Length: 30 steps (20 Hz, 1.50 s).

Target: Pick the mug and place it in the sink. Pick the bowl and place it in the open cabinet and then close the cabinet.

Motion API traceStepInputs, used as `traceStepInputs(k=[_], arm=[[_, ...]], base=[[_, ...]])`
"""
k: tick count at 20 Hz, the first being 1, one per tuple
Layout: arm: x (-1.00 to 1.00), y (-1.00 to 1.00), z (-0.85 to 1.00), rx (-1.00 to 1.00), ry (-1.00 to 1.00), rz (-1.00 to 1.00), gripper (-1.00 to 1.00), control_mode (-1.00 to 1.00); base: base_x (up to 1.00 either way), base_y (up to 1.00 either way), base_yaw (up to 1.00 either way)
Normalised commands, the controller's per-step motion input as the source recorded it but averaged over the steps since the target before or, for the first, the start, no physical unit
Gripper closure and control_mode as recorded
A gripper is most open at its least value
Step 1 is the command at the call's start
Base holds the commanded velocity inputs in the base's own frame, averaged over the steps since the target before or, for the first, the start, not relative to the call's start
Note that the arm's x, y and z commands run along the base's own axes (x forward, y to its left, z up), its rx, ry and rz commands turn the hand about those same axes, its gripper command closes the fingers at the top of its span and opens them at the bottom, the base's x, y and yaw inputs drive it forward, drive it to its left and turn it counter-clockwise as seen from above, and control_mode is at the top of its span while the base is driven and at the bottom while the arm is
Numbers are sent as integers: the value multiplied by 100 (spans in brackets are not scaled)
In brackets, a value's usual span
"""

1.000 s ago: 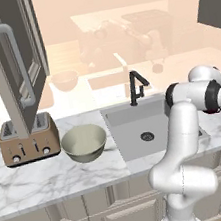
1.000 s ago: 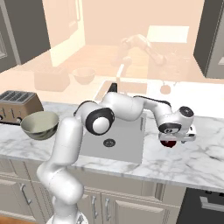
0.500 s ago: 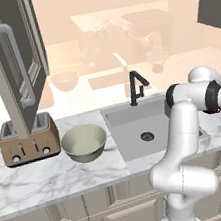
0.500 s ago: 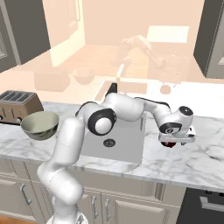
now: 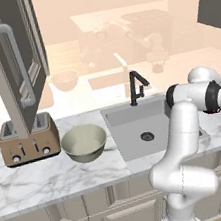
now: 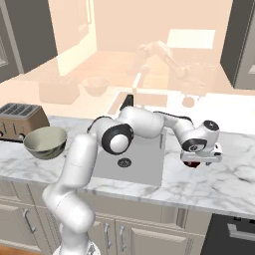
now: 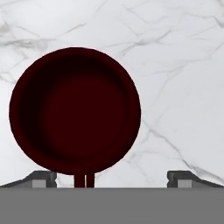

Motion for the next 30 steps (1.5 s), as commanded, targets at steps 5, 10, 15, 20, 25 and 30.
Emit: traceStepInputs(k=[5,10,15,20,25,30], arm=[[2,0,-5,0,0,0,-100,-100],[0,2,-10,0,2,0,100,-100],[1,0,-2,0,1,0,100,-100],[0,0,0,0,0,0,100,-100],[0,15,0,0,0,0,100,-100],[-11,26,16,-4,-4,0,100,-100]], base=[[0,0,0],[0,0,0],[0,0,0],[0,0,0],[0,0,0],[0,0,0]])
